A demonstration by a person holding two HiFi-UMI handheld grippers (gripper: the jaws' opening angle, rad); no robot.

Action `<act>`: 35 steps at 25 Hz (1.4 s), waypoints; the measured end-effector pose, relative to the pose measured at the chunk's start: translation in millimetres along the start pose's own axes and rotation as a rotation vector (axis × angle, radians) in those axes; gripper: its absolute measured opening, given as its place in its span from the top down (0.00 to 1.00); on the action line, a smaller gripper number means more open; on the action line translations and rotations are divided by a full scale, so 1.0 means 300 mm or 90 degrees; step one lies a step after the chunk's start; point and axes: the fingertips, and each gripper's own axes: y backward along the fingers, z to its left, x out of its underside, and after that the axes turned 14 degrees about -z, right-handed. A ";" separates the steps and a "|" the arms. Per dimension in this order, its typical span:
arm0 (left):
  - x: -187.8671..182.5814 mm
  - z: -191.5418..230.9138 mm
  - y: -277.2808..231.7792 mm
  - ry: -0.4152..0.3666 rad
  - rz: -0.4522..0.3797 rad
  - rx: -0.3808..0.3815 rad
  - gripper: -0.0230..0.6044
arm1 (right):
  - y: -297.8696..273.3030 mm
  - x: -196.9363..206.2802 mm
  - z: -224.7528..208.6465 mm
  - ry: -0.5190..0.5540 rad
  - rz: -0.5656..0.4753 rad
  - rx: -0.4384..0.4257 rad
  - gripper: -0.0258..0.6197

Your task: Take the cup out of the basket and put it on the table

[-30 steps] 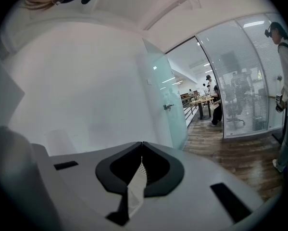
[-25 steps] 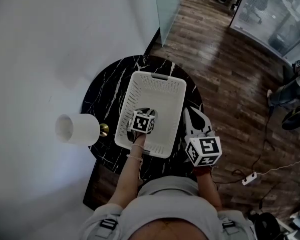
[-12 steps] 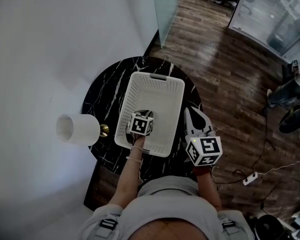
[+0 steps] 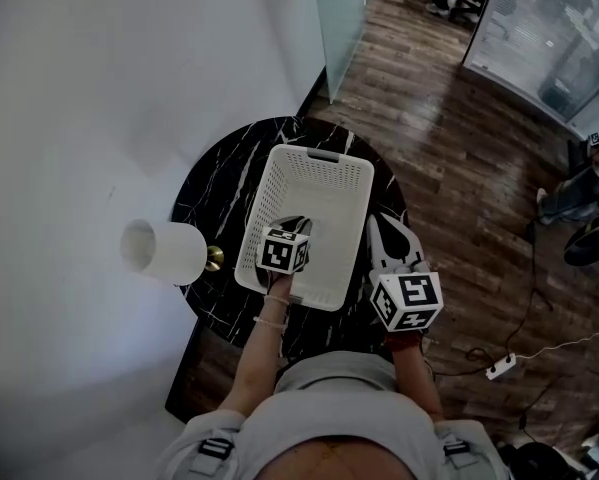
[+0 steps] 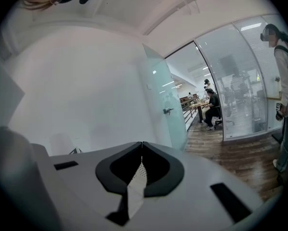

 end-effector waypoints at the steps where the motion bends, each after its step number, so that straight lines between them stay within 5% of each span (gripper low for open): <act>1: -0.016 -0.008 0.007 0.000 -0.009 0.002 0.88 | 0.001 -0.005 0.003 -0.001 -0.002 -0.001 0.94; 35: -0.190 -0.077 0.291 0.016 -0.159 0.001 0.88 | 0.041 0.002 0.132 0.005 -0.008 -0.046 0.94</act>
